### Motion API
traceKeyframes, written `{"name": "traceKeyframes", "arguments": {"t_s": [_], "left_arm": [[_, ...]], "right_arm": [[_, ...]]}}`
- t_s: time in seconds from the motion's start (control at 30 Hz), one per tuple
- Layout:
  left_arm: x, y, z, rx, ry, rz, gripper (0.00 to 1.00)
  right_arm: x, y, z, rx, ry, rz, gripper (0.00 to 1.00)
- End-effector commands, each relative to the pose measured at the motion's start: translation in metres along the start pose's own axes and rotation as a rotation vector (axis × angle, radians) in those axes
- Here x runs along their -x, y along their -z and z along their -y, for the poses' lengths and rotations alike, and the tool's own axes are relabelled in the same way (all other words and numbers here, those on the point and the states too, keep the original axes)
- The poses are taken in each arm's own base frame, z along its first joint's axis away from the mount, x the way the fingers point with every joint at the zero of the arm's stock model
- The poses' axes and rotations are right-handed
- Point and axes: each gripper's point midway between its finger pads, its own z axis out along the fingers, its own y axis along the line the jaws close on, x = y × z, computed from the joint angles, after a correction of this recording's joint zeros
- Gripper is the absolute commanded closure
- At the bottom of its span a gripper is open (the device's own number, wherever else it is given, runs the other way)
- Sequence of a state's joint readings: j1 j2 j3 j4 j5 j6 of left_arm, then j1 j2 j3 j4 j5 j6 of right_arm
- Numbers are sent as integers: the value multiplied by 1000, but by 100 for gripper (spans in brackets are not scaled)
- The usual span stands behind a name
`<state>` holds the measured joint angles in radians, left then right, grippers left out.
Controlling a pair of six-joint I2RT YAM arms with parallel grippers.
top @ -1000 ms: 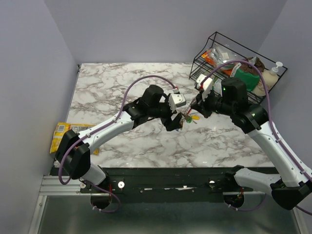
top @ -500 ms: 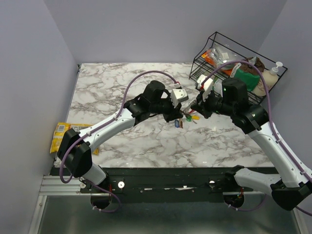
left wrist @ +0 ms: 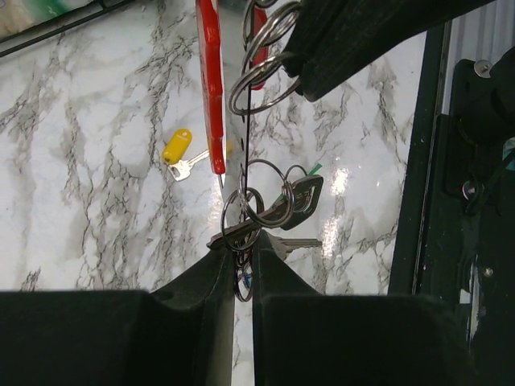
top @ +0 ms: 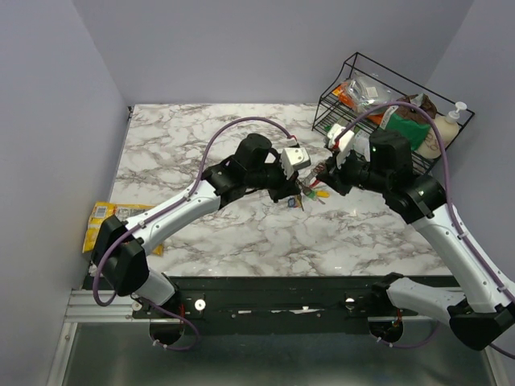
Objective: Remove the keys from the keyring
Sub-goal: Remove the key from the keyring.
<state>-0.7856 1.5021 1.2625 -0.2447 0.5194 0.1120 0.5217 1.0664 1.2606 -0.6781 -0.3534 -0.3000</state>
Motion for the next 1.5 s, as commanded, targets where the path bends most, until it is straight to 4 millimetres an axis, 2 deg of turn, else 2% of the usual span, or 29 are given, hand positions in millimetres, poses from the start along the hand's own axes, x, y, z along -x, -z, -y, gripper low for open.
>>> {"name": "traceKeyframes", "arguments": {"t_s": [0.0,0.07,0.13,0.23,0.37,0.4,0.53,0.73,0.9,1.2,1.47], "left_arm": [[21,19,-3,56,-47,39,98],[22,23,-3,62,-55,40,98],[25,26,-3,73,-62,47,98],[27,29,-2,75,-66,51,98],[30,32,-1,76,-68,57,98],[32,33,-1,78,-71,61,98],[38,36,1,77,-63,73,98],[44,37,3,70,-47,85,98],[49,38,4,65,-34,99,98],[53,36,1,65,-15,106,98],[55,35,-2,67,-3,113,98]], "right_arm": [[5,8,5,-32,44,29,80],[3,11,5,-34,56,32,62],[7,18,2,-30,81,55,52],[11,28,-6,-3,115,88,48],[7,32,-25,92,130,103,48],[7,32,-38,162,135,117,48],[-7,19,-59,302,95,103,49],[-10,0,-63,358,51,120,54],[-13,-17,-50,298,37,139,55],[-10,-21,-57,329,-1,188,57],[-8,-22,-53,310,-37,225,65]]}}
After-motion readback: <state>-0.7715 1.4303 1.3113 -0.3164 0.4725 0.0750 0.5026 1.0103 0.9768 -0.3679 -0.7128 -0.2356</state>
